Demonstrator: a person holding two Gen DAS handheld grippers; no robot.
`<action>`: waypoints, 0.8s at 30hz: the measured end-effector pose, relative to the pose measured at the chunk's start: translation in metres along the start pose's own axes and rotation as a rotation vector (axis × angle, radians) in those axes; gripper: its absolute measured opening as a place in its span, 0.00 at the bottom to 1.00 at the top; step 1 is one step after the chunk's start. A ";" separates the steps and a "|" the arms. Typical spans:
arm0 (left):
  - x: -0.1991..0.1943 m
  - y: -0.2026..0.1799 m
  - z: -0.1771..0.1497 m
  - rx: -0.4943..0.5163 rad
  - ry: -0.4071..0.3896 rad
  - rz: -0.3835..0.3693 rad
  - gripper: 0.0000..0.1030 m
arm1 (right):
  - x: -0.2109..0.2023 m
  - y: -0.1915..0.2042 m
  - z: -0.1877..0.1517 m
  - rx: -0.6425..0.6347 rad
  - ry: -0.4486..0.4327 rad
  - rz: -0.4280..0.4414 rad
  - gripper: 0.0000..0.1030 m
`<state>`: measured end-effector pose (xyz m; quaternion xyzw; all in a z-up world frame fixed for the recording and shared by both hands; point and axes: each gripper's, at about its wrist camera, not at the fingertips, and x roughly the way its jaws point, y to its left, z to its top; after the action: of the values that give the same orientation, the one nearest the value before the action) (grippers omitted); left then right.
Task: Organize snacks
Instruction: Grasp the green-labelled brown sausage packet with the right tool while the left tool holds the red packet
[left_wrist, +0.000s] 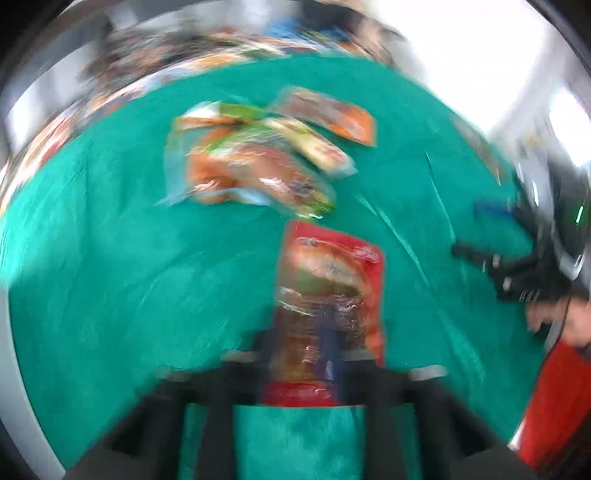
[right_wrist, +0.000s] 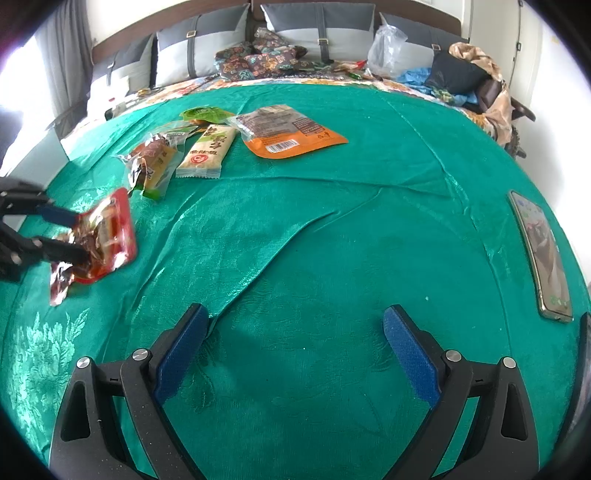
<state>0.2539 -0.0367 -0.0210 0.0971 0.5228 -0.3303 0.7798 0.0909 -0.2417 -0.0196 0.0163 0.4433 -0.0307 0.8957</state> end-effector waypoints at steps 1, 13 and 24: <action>-0.011 0.011 -0.014 -0.077 -0.035 -0.013 0.02 | 0.000 -0.001 0.001 -0.005 0.002 0.012 0.95; -0.053 0.000 -0.089 -0.284 -0.168 0.141 0.82 | 0.080 0.143 0.154 -0.106 0.300 0.213 0.63; -0.001 -0.013 -0.056 -0.472 -0.137 0.129 0.86 | 0.043 0.114 0.123 -0.046 0.337 0.293 0.29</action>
<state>0.2042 -0.0184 -0.0420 -0.0771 0.5239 -0.1543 0.8341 0.2226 -0.1365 0.0206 0.0649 0.5800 0.1130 0.8041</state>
